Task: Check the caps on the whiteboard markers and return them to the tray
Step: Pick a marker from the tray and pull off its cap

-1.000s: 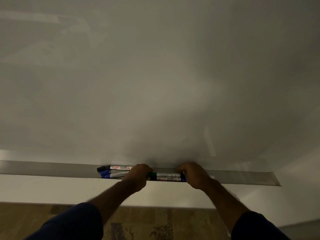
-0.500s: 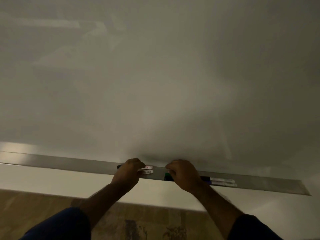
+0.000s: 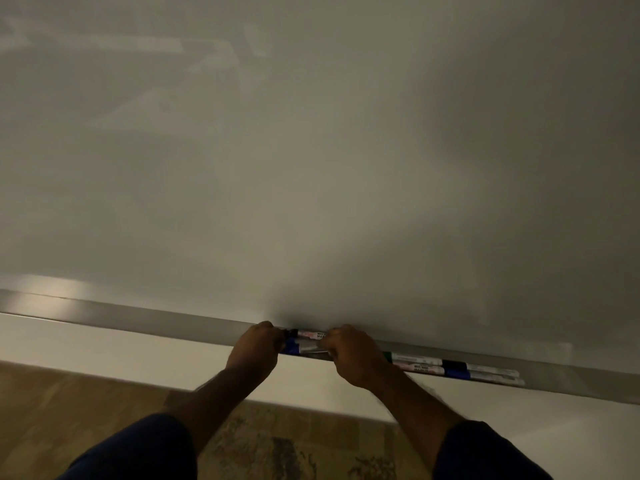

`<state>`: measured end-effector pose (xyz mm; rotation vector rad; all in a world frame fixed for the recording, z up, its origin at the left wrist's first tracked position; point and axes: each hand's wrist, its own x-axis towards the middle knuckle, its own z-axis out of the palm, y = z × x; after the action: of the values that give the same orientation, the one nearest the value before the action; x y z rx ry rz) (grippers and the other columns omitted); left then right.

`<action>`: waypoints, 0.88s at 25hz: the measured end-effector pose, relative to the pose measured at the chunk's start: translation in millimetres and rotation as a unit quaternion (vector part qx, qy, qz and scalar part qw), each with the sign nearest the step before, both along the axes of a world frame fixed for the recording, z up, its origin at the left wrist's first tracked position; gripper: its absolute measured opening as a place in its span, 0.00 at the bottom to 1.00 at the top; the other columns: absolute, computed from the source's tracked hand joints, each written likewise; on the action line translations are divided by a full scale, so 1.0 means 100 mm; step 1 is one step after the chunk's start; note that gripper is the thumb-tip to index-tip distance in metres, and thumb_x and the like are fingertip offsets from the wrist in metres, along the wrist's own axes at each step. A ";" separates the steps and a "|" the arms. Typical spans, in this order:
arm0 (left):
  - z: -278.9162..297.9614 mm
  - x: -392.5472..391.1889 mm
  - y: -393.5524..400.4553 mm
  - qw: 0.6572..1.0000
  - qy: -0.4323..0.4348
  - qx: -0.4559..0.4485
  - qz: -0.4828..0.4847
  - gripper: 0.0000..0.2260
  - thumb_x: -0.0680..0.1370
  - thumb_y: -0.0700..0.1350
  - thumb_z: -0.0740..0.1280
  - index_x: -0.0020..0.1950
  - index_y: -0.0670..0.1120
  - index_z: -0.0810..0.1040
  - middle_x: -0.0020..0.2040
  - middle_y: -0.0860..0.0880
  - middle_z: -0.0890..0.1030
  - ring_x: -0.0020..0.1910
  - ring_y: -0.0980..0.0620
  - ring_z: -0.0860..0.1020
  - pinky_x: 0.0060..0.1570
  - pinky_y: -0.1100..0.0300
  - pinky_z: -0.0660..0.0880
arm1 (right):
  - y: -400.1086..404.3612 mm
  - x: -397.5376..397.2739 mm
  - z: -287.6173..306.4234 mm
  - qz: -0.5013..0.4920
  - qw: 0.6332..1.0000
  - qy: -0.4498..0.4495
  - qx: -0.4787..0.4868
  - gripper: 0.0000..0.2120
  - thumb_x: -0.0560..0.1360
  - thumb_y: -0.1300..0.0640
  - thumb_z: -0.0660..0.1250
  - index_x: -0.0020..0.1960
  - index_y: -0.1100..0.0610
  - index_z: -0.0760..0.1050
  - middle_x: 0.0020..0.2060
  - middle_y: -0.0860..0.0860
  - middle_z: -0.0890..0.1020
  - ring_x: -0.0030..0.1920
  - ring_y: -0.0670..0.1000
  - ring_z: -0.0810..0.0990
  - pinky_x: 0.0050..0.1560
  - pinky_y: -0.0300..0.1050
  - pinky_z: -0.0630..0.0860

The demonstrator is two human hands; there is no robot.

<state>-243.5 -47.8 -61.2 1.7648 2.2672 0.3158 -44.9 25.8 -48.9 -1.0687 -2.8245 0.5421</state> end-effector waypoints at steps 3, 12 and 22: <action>-0.08 -0.05 0.06 1.000 0.000 -0.025 -0.003 0.08 0.76 0.49 0.65 0.52 0.49 0.80 0.46 0.48 0.79 0.41 0.52 0.74 0.39 0.60 0.70 | -0.01 -0.09 -0.06 -0.015 1.000 -0.019 -0.003 0.12 0.75 0.62 0.62 0.53 0.54 0.80 0.50 0.56 0.82 0.52 0.58 0.77 0.48 0.48 0.74; -0.18 -0.10 0.13 0.999 -0.020 -0.038 -0.021 0.11 0.74 0.56 0.65 0.50 0.52 0.80 0.42 0.51 0.76 0.39 0.51 0.75 0.36 0.59 0.71 | -0.12 -0.17 -0.15 -0.037 0.997 -0.068 0.008 0.12 0.75 0.56 0.67 0.58 0.55 0.78 0.56 0.55 0.80 0.57 0.56 0.73 0.55 0.51 0.74; -0.13 -0.25 0.16 0.996 -0.083 -0.037 -0.001 0.15 0.72 0.57 0.69 0.38 0.46 0.81 0.33 0.50 0.79 0.31 0.53 0.76 0.30 0.62 0.72 | -0.11 0.07 0.18 -0.091 0.985 -0.116 0.095 0.14 0.77 0.56 0.64 0.63 0.53 0.74 0.55 0.53 0.79 0.56 0.56 0.72 0.53 0.51 0.70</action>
<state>-268.5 -31.8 -74.5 1.6386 2.1331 0.3587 -37.4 15.2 -30.8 -1.4124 -2.8514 0.1368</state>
